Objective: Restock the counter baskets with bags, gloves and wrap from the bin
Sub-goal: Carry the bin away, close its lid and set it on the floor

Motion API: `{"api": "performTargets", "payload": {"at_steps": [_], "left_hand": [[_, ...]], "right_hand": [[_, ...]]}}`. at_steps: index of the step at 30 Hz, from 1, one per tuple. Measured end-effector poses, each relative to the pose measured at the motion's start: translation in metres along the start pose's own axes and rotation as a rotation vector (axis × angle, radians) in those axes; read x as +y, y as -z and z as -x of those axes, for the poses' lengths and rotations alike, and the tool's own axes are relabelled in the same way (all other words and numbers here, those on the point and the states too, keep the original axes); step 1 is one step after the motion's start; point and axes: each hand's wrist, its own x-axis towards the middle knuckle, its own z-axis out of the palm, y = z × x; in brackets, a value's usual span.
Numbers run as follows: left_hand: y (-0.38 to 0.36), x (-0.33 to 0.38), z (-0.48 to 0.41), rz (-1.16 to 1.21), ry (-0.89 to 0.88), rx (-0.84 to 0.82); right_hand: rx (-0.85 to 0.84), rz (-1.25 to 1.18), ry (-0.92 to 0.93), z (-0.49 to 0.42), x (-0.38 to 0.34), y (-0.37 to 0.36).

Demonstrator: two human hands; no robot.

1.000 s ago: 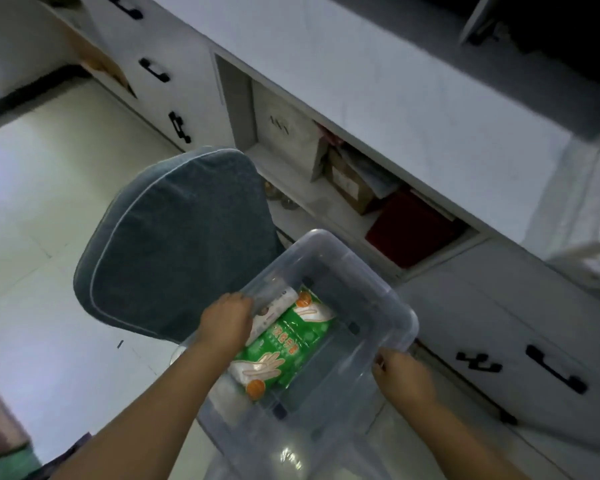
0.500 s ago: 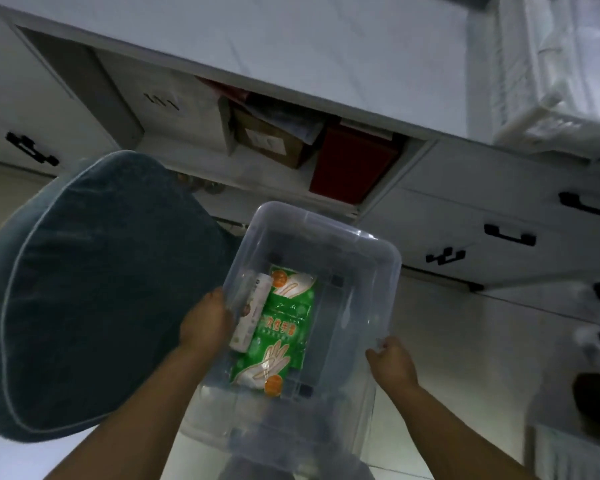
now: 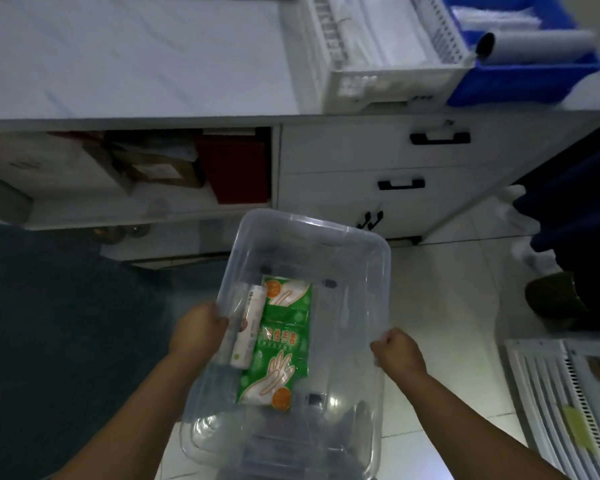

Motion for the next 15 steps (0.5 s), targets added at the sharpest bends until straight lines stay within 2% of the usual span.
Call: {"api": "performTargets", "payload": {"at_steps": [9, 15], "left_hand": [[-0.089, 0.173, 0.068, -0.188, -0.217, -0.036], [-0.138, 0.308, 0.114, -0.263, -0.410, -0.085]], "right_hand": [[0.079, -0.186, -0.052, -0.033, 0.132, 0.156], [0.246, -0.273, -0.056, -0.046, 0.212, 0.272]]}}
